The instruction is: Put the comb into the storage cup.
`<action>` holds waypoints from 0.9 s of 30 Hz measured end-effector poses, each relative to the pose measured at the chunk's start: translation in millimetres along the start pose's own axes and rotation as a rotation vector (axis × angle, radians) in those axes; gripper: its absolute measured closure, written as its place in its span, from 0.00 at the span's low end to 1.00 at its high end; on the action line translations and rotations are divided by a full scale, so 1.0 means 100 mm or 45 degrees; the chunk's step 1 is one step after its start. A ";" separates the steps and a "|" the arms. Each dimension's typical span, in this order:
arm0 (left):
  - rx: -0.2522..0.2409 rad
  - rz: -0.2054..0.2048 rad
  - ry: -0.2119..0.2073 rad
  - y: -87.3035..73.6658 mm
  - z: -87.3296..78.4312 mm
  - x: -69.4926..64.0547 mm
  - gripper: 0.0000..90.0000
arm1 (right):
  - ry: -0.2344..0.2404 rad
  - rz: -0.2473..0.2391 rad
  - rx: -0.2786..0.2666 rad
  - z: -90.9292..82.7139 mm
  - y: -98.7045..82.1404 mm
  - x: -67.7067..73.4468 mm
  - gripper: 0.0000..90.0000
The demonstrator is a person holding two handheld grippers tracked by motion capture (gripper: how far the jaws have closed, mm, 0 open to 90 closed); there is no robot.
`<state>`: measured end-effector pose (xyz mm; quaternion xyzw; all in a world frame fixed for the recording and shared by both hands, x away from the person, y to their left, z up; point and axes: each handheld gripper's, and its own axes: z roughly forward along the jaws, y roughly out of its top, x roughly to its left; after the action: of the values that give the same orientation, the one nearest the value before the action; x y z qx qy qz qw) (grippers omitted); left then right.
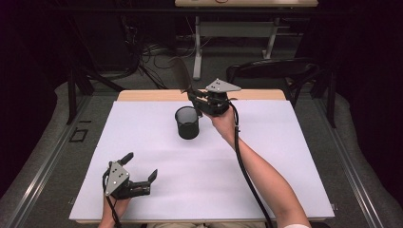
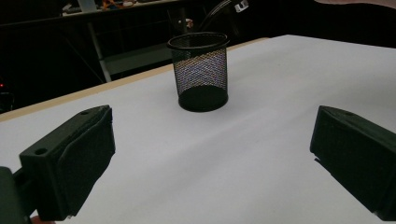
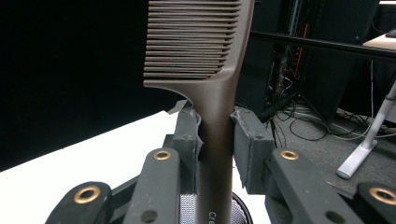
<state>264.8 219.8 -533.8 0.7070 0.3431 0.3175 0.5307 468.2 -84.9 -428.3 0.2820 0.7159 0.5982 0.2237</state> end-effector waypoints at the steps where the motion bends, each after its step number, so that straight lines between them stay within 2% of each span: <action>1: -0.002 -0.003 0.001 0.00 0.00 0.00 0.00 | -0.005 0.001 -0.003 0.01 0.00 0.00 0.81; 18: -0.003 -0.004 0.002 0.00 0.00 0.00 0.00 | -0.013 -0.002 -0.071 0.10 0.03 -0.04 0.81; 27: -0.003 -0.001 0.000 0.00 -0.01 0.00 0.00 | 0.001 -0.005 -0.092 0.17 0.03 -0.04 0.81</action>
<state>264.5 220.1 -533.4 0.7061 0.3431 0.3178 0.5317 482.5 -74.3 -428.5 0.2718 0.6946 0.6233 0.2346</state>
